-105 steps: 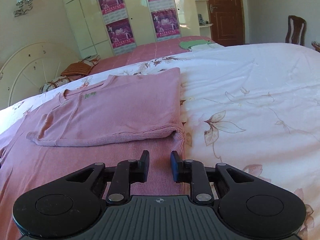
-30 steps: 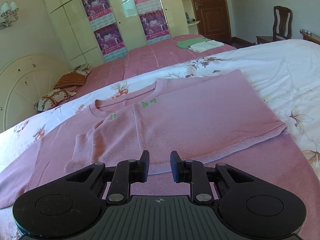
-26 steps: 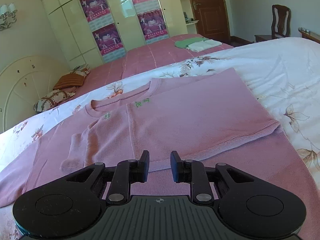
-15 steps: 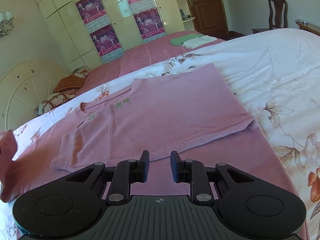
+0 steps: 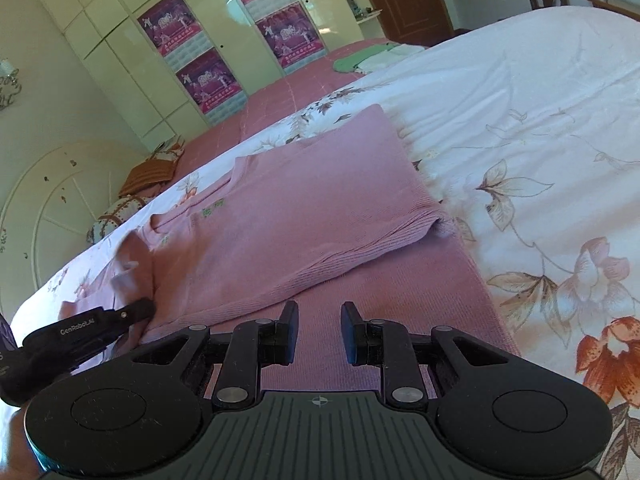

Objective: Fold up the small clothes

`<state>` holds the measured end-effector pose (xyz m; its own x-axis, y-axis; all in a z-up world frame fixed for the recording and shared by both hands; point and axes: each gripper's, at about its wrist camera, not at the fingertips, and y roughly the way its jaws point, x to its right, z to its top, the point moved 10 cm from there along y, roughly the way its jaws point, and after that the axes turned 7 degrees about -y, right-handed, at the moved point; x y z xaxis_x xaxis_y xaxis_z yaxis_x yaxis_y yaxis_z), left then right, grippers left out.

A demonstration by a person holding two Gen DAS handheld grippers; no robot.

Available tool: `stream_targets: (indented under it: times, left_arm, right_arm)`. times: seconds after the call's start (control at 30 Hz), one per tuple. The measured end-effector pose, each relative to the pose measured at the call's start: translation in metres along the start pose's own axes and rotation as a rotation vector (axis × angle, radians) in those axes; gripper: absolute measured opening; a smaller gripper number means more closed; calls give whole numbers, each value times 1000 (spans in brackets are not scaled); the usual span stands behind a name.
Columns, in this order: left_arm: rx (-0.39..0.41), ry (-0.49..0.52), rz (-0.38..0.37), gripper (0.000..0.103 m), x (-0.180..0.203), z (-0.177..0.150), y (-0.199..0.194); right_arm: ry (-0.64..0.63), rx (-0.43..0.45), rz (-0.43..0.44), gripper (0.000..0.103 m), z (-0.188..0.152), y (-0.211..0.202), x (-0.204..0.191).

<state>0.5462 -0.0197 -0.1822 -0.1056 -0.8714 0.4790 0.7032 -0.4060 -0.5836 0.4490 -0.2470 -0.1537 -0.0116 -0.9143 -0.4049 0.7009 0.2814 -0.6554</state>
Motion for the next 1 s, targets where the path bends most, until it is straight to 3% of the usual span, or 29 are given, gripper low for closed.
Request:
stream_targets:
  times: [0.03, 0.07, 0.1, 0.13, 0.27, 0.37, 0.47, 0.63, 0.67, 0.7, 0.73, 0.87, 1.0]
  left_arm:
    - [17, 21, 11, 44, 1, -1, -8]
    - [43, 45, 38, 53, 0, 0, -19]
    - [70, 60, 65, 57, -4, 1, -30]
    - [97, 68, 88, 57, -10, 1, -45]
    - [155, 18, 215, 55, -56, 4, -97]
    - [188, -34, 305, 55, -101, 1, -134]
    - [161, -61, 357, 54, -134, -2, -146]
    - [153, -61, 352, 54, -154, 6, -140]
    - [158, -63, 347, 53, -156, 9, -137]
    - [157, -64, 344, 53, -157, 13, -134]
    - [155, -59, 342, 53, -158, 16, -131]
    - [160, -54, 342, 47, -162, 21, -129]
    - [147, -79, 299, 23, -169, 21, -127]
  right_arm:
    - [-16, -3, 9, 23, 0, 1, -5]
    - [-31, -3, 22, 37, 0, 2, -11]
    - [-41, 7, 31, 67, 2, 2, -17]
    - [-51, 36, 36, 73, 5, 2, -23]
    - [-49, 41, 151, 73, 11, 12, -56]
    - [-35, 15, 230, 62, 13, 29, -84]
    - [-31, -23, 271, 56, 9, 51, -111]
    - [-18, -73, 255, 37, 7, 89, -131]
    - [-24, -79, 251, 30, 8, 94, -134]
    - [-44, -87, 237, 12, 7, 97, -136]
    - [-82, -100, 228, 5, 7, 100, -141]
    - [-253, 13, 236, 5, 29, 70, -173]
    - [-283, 204, 224, 5, 69, 18, -175]
